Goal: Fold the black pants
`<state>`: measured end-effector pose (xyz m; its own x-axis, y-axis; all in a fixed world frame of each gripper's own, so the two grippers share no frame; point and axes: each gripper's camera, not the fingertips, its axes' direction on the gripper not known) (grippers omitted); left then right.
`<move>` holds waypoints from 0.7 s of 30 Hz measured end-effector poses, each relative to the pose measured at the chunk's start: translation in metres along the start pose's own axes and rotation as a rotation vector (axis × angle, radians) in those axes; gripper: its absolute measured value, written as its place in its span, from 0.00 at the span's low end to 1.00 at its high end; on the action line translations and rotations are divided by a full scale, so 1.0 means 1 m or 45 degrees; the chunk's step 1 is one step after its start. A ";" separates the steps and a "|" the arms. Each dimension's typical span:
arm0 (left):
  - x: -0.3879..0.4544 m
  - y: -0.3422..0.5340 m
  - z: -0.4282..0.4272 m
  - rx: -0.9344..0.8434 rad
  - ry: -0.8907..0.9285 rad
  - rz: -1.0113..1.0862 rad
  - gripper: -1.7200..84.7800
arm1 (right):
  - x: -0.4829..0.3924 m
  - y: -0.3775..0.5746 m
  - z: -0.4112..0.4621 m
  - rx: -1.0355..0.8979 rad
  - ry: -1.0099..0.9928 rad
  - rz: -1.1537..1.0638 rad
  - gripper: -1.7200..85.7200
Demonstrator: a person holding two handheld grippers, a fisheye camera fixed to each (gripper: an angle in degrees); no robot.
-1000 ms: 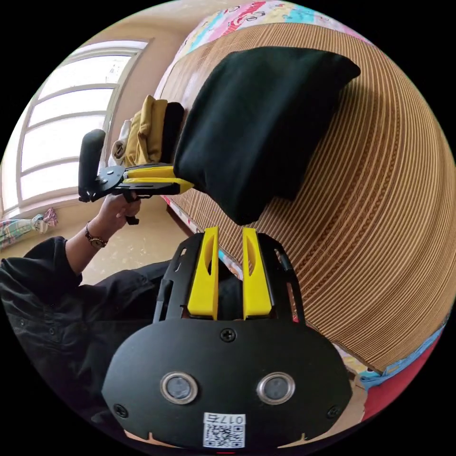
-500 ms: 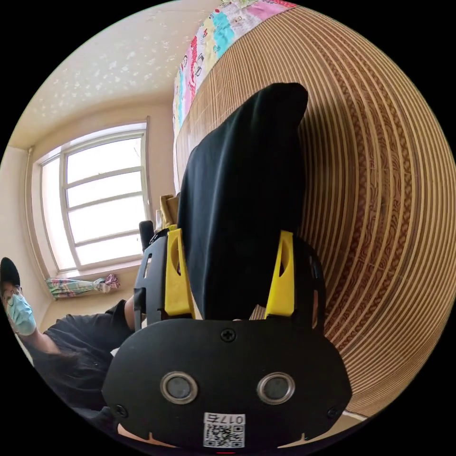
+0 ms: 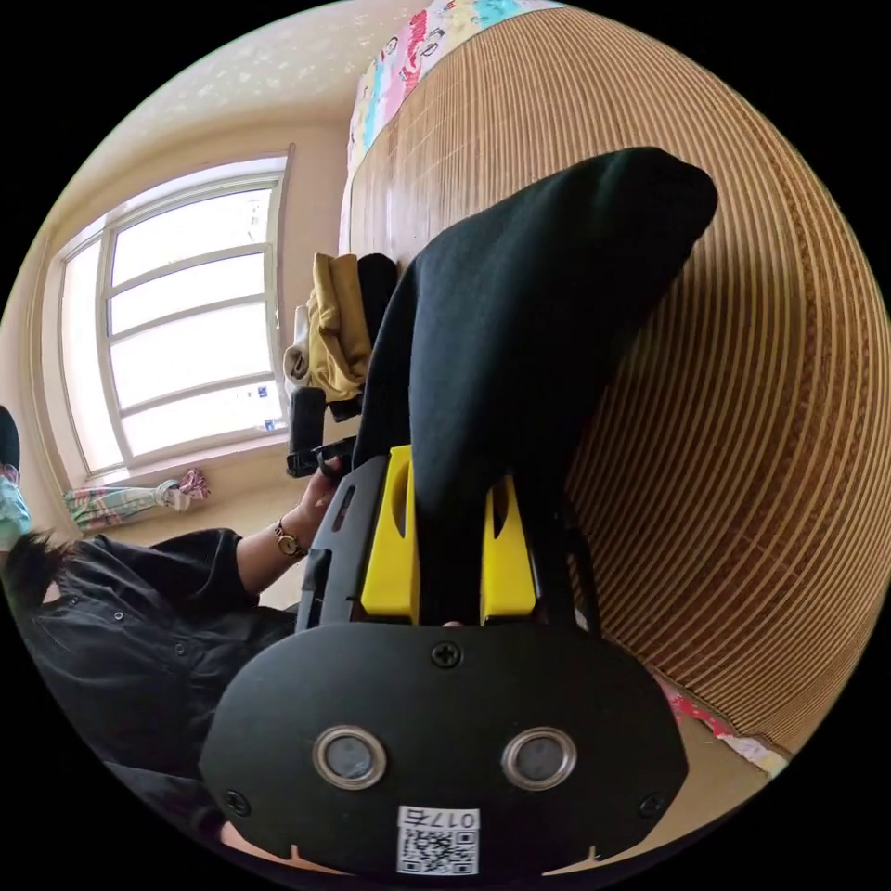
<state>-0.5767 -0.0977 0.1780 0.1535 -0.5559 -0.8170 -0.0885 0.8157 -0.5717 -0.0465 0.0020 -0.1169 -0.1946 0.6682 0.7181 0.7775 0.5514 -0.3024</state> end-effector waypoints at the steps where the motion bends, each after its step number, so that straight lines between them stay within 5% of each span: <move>1: 0.004 0.023 -0.013 0.023 -0.022 -0.002 0.13 | -0.023 0.004 0.015 -0.018 -0.075 -0.042 0.12; 12: 0.051 0.109 -0.238 0.620 -0.234 0.121 0.13 | -0.285 -0.109 0.155 -0.071 -0.196 -0.499 0.14; 17: 0.041 0.074 -0.291 0.700 -1.043 0.119 0.10 | -0.338 -0.203 0.236 -0.141 0.228 -0.404 0.15; 21: 0.015 0.077 -0.288 0.626 -1.161 0.010 0.10 | -0.364 -0.182 0.221 -0.085 0.122 -0.505 0.13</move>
<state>-0.8642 -0.0890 0.0997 0.8597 -0.3849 -0.3358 0.2872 0.9079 -0.3052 -0.2493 -0.2310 -0.4615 -0.4330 0.3590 0.8268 0.6910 0.7212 0.0488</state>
